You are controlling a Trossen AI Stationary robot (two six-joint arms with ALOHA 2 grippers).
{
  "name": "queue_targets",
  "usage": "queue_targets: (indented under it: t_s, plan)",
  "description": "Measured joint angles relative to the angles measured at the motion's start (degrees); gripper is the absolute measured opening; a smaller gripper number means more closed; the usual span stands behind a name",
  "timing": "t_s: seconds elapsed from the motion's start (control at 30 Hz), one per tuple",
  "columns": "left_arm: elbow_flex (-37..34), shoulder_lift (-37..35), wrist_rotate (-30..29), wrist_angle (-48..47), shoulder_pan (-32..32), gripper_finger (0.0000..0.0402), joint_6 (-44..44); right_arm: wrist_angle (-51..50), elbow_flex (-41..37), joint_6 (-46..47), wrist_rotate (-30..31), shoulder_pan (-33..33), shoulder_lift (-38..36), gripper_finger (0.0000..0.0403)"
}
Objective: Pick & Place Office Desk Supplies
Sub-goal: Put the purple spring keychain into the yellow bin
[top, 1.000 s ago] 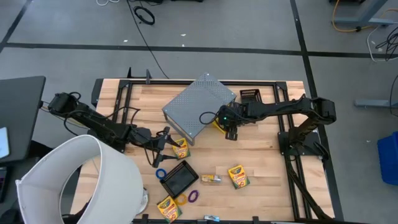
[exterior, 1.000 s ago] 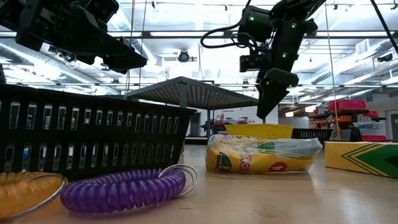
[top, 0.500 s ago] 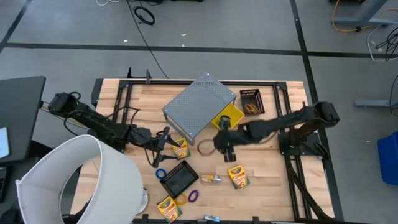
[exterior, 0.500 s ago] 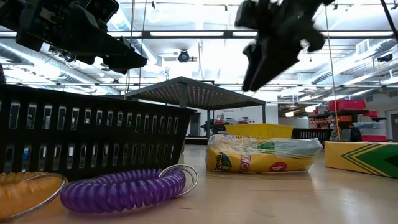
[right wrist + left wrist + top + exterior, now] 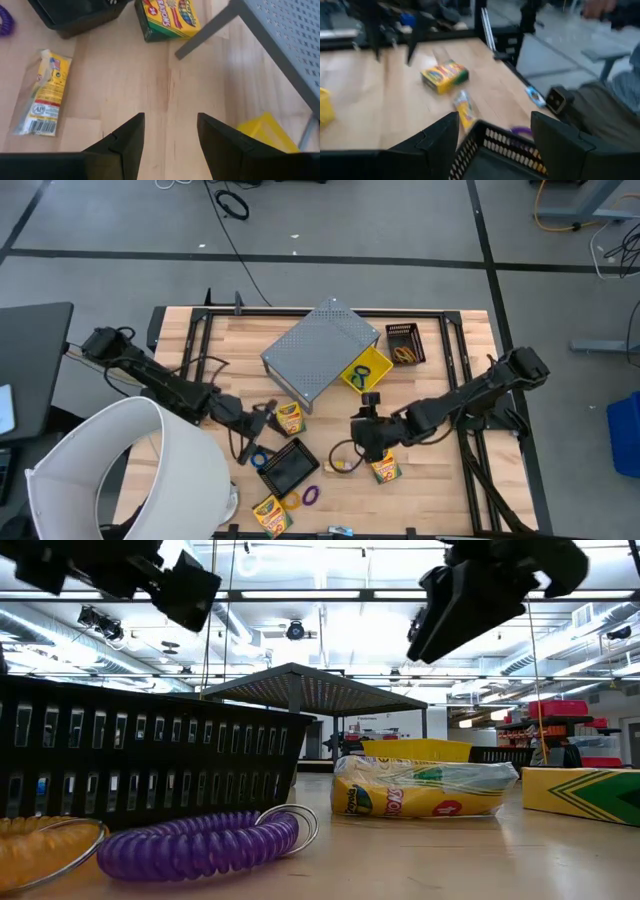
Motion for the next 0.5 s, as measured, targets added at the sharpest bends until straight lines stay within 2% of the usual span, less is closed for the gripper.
queue_targets:
  t_s: [0.3, 0.5]
  plan:
    - [17.6, 17.4, -0.1, -15.4, -4.6, 0.025, 3.3, -7.0, 0.0, 5.8, 8.0, 4.2, 0.0, 0.0188]
    - [29.0, 27.2, 3.4, -25.1, -4.8, 0.0247, 7.5, -12.9, 0.0, 8.3, 11.6, 5.6, 0.0, 0.0188]
